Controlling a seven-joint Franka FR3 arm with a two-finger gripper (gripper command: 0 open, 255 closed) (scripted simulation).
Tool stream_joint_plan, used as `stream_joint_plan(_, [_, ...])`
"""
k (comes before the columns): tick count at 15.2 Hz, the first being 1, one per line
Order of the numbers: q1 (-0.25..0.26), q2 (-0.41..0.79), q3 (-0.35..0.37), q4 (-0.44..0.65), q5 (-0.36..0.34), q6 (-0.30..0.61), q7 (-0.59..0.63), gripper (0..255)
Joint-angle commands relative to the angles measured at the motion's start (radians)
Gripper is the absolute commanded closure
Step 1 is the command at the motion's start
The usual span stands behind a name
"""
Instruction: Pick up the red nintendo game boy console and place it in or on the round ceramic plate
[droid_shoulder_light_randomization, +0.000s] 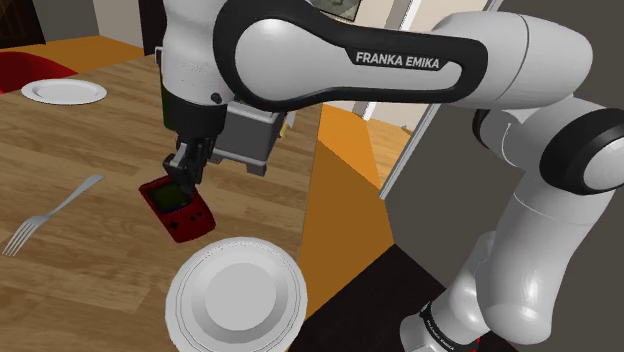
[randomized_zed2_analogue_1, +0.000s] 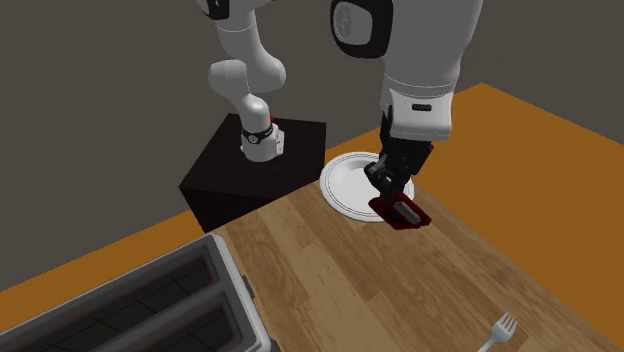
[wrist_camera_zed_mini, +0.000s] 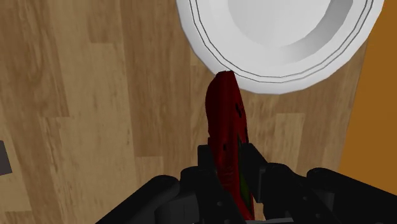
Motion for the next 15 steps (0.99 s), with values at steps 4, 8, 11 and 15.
stream_joint_plan(4, [0.008,0.008,0.002,0.076,-0.003,-0.069,-0.001,255])
stream_joint_plan(8, [-0.016,-0.121,0.014,-0.046,0.057,-0.061,-0.006,255])
stream_joint_plan(11, [-0.03,-0.246,0.019,-0.16,0.12,-0.057,-0.017,255])
stream_joint_plan(15, [-0.028,-0.406,0.012,-0.284,0.2,-0.072,-0.034,255])
